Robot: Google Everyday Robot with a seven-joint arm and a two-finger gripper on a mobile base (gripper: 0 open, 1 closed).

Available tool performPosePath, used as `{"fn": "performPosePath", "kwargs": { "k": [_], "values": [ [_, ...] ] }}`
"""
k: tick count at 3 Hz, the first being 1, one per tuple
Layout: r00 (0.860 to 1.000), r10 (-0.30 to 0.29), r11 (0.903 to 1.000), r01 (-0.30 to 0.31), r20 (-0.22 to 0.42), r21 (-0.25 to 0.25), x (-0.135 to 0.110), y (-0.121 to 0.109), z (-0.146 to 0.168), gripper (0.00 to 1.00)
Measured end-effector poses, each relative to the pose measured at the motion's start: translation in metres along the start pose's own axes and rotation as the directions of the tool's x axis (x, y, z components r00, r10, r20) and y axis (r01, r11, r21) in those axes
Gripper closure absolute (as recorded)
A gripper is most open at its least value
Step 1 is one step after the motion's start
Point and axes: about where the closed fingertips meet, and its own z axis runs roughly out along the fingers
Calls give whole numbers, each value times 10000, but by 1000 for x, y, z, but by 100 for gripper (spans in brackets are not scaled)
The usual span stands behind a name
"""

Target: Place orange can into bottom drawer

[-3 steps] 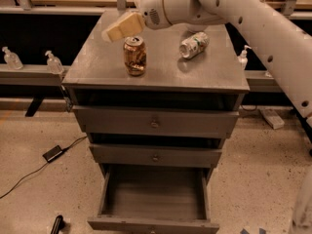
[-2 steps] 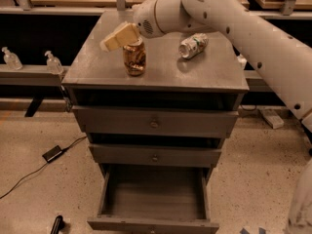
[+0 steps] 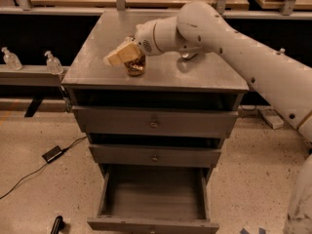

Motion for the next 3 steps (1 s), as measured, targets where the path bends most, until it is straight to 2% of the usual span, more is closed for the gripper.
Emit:
{"fn": "performPosePath", "kwargs": {
  "k": [1, 2, 3],
  "values": [
    [9942, 962, 9953, -966, 470, 55, 23, -7, 7, 0],
    [9834, 1580, 9863, -1616, 896, 342, 34, -16, 4, 0],
    [9830, 1589, 9861, -1626, 921, 341, 33, -16, 6, 17]
  ]
}}
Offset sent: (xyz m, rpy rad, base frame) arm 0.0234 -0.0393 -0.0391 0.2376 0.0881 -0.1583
